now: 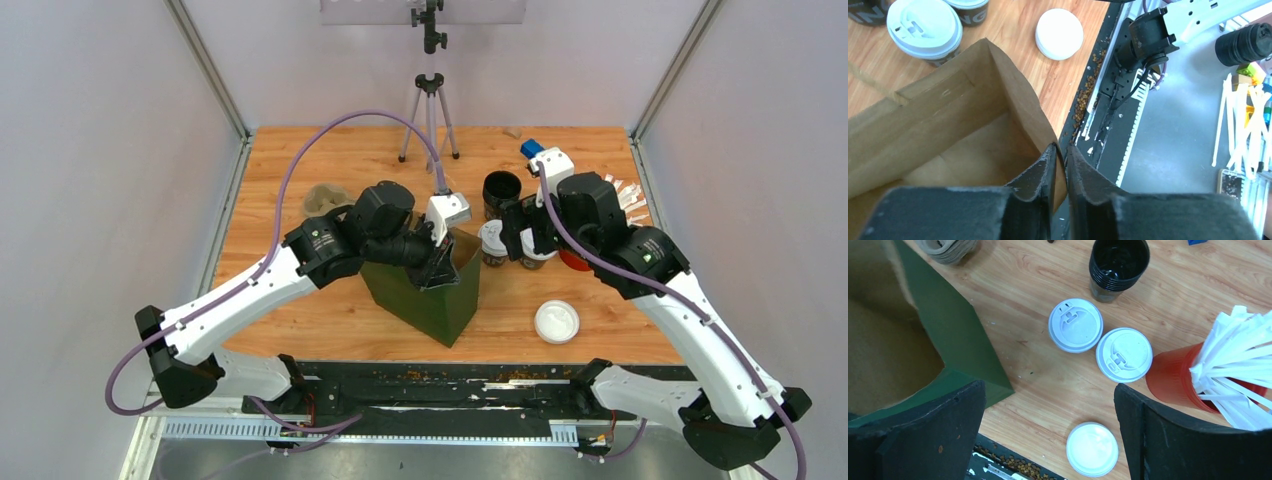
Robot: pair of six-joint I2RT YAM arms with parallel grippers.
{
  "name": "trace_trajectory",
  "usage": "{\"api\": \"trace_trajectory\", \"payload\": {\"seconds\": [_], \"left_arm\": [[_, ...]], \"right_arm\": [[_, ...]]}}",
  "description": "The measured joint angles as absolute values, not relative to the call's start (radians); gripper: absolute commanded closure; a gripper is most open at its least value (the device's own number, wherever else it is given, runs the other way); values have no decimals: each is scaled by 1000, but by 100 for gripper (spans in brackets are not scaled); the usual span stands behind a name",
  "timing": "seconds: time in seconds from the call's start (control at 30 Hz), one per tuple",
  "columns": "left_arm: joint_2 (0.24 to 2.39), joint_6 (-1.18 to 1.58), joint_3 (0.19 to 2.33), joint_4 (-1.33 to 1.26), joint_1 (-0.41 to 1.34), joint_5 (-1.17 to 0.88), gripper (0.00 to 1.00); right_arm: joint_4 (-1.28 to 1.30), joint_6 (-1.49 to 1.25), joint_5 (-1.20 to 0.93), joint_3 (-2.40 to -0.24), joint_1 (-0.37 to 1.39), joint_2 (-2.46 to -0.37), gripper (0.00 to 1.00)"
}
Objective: Pack the takeout coffee
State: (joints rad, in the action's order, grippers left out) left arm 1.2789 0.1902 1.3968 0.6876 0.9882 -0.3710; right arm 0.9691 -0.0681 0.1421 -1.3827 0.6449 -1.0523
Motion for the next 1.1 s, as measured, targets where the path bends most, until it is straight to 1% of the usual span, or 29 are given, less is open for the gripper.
{"api": "trace_trajectory", "payload": {"seconds": [0.03,0.07,0.1,0.13,0.33,0.4,0.5,0.57,0.6,0.67,0.8,0.93,1.1], "left_arm": [[1284,183,1404,688,988,-374,41],[1287,177,1413,691,988,-376,18],[1289,174,1425,695,989,-375,2],[1291,168,1440,702,989,-371,0],[1288,148,1602,756,989,-266,0],[1286,139,1661,786,989,-181,0],[1277,126,1732,827,989,-25,0],[1261,125,1761,846,988,80,0],[1252,127,1767,854,970,116,1],[1233,136,1772,872,923,157,5],[1233,178,1772,934,740,186,18],[1288,211,1772,973,593,141,24],[1386,235,1777,977,530,47,29]], "right_arm": [[968,-76,153,-1381,645,-1045,0],[968,-80,160,-1379,645,-1038,0],[965,-85,168,-1372,645,-1025,0],[966,-87,175,-1366,645,-1012,0],[968,-96,178,-1358,645,-962,3],[968,-100,157,-1357,645,-955,5],[966,-104,117,-1355,645,-946,11],[949,-103,60,-1347,645,-936,12],[929,-103,30,-1336,645,-929,12],[881,-102,-30,-1304,645,-919,14],[809,-84,-117,-1269,645,-960,24],[775,-71,-192,-1310,645,-1080,37],[759,-69,-302,-1314,646,-1155,42]]}}
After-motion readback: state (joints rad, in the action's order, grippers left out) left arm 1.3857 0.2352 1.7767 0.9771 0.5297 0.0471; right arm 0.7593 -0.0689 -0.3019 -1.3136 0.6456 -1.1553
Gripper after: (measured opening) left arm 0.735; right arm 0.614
